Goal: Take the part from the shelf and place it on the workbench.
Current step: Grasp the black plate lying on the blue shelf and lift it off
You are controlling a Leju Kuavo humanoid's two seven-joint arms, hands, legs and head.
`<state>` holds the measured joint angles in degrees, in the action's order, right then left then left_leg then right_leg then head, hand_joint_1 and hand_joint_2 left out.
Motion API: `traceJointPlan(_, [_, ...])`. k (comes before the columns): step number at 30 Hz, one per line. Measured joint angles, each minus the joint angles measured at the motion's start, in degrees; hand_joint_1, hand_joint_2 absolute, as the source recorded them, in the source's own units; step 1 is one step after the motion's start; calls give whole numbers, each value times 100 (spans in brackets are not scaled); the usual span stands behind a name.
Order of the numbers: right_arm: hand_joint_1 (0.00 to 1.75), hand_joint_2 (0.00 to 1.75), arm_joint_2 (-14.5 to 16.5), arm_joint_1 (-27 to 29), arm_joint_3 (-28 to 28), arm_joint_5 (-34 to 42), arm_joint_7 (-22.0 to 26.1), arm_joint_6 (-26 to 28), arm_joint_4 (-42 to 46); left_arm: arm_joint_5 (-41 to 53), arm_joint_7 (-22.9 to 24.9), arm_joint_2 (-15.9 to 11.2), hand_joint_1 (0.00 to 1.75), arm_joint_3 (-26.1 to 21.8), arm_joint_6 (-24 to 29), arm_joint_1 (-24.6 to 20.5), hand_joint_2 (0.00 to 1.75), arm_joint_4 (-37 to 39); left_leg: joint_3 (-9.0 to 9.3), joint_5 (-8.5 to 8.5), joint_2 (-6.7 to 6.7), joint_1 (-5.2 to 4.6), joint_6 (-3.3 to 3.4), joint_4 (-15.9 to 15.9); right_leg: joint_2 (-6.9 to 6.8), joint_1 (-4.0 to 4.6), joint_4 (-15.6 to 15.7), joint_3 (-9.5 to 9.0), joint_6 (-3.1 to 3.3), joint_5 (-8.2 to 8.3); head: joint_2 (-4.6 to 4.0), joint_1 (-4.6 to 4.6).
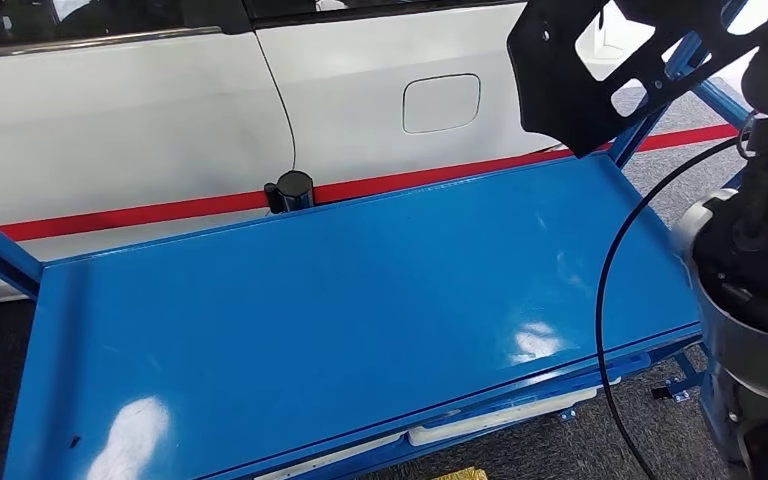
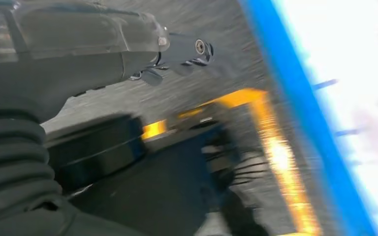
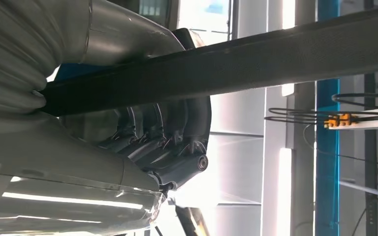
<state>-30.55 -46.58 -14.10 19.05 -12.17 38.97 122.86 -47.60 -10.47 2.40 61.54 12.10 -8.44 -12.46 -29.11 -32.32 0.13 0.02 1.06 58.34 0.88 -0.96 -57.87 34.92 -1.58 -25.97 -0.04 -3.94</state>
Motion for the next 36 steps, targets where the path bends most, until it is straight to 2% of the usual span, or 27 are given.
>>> traceJointPlan(2, [175,175,107,-23,-21,22,110,0,22,117,269,34,0,3,-12,6,175,0,2,-1,11,0,2,0,1,0,0,1,0,0,0,2])
traceJointPlan(7, [175,175,348,34,-25,-218,133,0,126,462,78,93,0,27,7,7,175,0,4,-6,15,-10,9,5,1,-8,7,0,-6,5,0,2])
traceJointPlan(12, [175,175,601,167,-18,-228,99,0,278,406,142,101,0,54,7,7,175,0,4,-8,14,-32,19,15,1,-26,15,-1,-28,18,0,10])
traceJointPlan(15, [175,175,723,252,-14,-150,194,0,339,399,183,97,0,54,-6,8,175,0,-2,12,9,-58,52,18,2,-55,35,-3,-72,51,0,15])
traceJointPlan(17, [175,175,774,295,-4,-115,288,0,379,399,236,100,0,54,-48,8,175,0,6,82,15,-45,105,-28,5,-62,23,17,-115,35,0,17])
traceJointPlan(18, [175,175,792,319,6,-102,333,1,397,400,268,104,0,54,-81,8,175,0,7,122,19,-33,134,-53,-5,-60,-79,62,-129,-59,0,3])
traceJointPlan(19, [175,175,810,346,17,-96,373,1,414,400,300,109,0,54,-120,10,175,0,5,154,25,-21,158,-79,-19,-56,-294,147,-133,-225,0,-22])
traceJointPlan(21, [175,175,859,424,32,-91,436,2,440,400,352,121,0,54,-187,25,175,0,-16,176,34,-29,179,-83,-48,-52,-1000,397,-131,-631,0,-76])
traceJointPlan(22, [175,175,889,468,33,-89,464,2,450,400,373,125,0,55,-213,35,175,0,-24,180,39,-38,182,-80,-54,-52,-1327,499,-127,-759,0,-93])
traceJointPlan(23, [175,175,918,508,31,-90,487,2,459,400,389,127,0,55,-232,44,175,0,-30,181,44,-49,183,-76,-57,-51,-1508,536,-115,-787,0,-104])
traceJointPlan(24, [175,175,943,537,30,-96,503,2,470,400,403,128,0,56,-249,48,175,0,-33,183,48,-61,183,-72,-58,-50,-1488,486,-95,-706,0,-114])
traceJointPlan(25, [175,175,962,553,28,-106,510,2,483,400,416,129,0,56,-269,48,175,0,-32,182,50,-72,181,-68,-59,-45,-1263,351,-63,-536,0,-127])
traceJointPlan(26, [175,175,976,560,26,-123,511,2,501,400,425,133,0,56,-286,45,175,0,-31,179,50,-81,176,-66,-58,-32,-907,172,-21,-348,0,-139])
traceJointPlan(28, [175,175,1001,563,22,-149,505,2,538,398,435,146,0,55,-321,29,175,0,-60,189,55,-91,133,-57,-60,11,-297,-132,62,-136,0,-138])
traceJointPlan(30, [175,175,1027,571,17,-137,504,1,561,395,441,159,0,54,-342,14,175,0,-109,222,64,-75,63,-55,-63,57,-103,-208,107,-118,0,-133])
traceJointPlan(32, [175,175,1060,580,14,-81,539,0,570,389,441,159,0,55,-359,3,175,0,-144,211,62,-66,-2,-40,-75,55,10,-212,136,-96,0,-143])
traceJointPlan(33, [175,175,1082,592,13,-41,579,0,576,385,441,156,0,55,-370,-4,175,0,-183,127,45,-65,-37,30,-85,41,77,-217,159,-80,0,-128])
traceJointPlan(34, [175,175,1106,617,11,11,636,0,584,381,441,152,0,55,-379,-10,175,0,-261,-29,21,-58,-74,209,-97,22,142,-215,185,-59,0,-96])
traceJointPlan(36, [175,175,1165,707,9,153,785,0,602,372,441,143,0,54,-392,-18,175,0,-513,-451,-22,-18,-145,855,-117,7,174,-162,217,-12,0,-7])
